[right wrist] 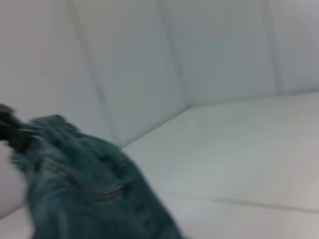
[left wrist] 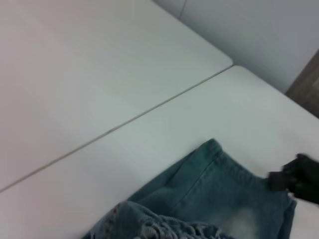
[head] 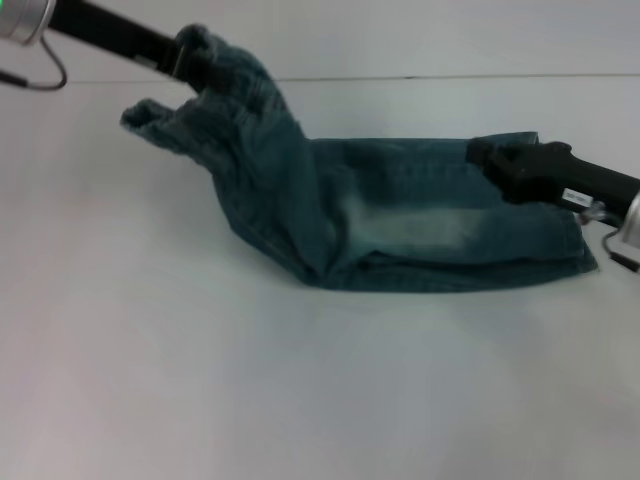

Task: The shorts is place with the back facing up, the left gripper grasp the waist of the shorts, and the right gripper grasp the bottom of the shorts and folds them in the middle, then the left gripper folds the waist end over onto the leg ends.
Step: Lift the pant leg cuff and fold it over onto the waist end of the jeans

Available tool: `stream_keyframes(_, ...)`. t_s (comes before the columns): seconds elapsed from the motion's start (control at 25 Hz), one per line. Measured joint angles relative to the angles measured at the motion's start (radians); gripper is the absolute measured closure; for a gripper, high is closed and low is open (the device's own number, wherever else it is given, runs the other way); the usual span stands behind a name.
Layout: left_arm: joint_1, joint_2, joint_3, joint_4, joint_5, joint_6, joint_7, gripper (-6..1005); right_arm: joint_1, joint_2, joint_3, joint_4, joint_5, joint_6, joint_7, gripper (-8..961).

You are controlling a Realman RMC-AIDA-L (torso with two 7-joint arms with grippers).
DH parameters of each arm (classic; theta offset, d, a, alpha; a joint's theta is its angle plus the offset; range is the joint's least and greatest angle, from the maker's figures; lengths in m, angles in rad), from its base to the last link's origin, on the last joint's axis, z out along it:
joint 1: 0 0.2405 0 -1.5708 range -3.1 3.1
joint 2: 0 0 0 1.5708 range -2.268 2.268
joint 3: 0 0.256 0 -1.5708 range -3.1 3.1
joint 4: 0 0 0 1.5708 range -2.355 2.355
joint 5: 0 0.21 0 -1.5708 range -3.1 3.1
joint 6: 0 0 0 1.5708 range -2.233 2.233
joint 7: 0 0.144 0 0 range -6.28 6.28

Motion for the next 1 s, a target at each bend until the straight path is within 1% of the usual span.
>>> stream_keyframes(0.08,-0.022,0.001,0.000,0.002,-0.001,0.008,-0.014,908,0.012,0.003,0.001,0.119,0.125,0.067,-0.148,794)
stream_keyframes(0.2,-0.064,0.002,0.000,0.006,-0.004,0.023,-0.037,908,0.040,0.007,0.005,0.266,0.294,0.117,-0.366,865)
stream_keyframes(0.28,-0.088,0.002,0.000,0.007,-0.016,0.027,-0.055,908,0.066,0.011,0.011,0.365,0.408,0.134,-0.527,895)
stream_keyframes(0.36,-0.109,0.002,0.000,0.007,-0.032,0.030,-0.068,908,0.092,0.015,0.037,0.452,0.501,0.145,-0.676,924)
stream_keyframes(0.44,-0.120,0.002,0.000,0.007,-0.038,0.031,-0.073,907,0.120,0.018,0.093,0.532,0.564,0.160,-0.834,954)
stream_keyframes(0.48,-0.139,0.001,0.000,0.007,-0.049,0.032,-0.078,907,0.135,0.019,0.128,0.567,0.577,0.170,-0.913,954)
stream_keyframes(0.64,-0.164,-0.003,0.000,0.007,-0.061,0.033,-0.083,907,0.201,0.025,0.267,0.682,0.579,0.236,-1.170,955)
stream_keyframes(0.72,-0.171,-0.004,0.000,0.006,-0.065,0.033,-0.085,907,0.236,0.028,0.303,0.717,0.573,0.280,-1.238,955)
stream_keyframes(0.88,-0.178,-0.005,0.000,0.006,-0.066,0.035,-0.087,908,0.317,0.029,0.320,0.765,0.496,0.391,-1.243,954)
stream_keyframes(1.0,-0.179,-0.006,0.000,0.006,-0.068,0.036,-0.087,908,0.351,0.030,0.361,0.810,0.383,0.446,-1.230,954)
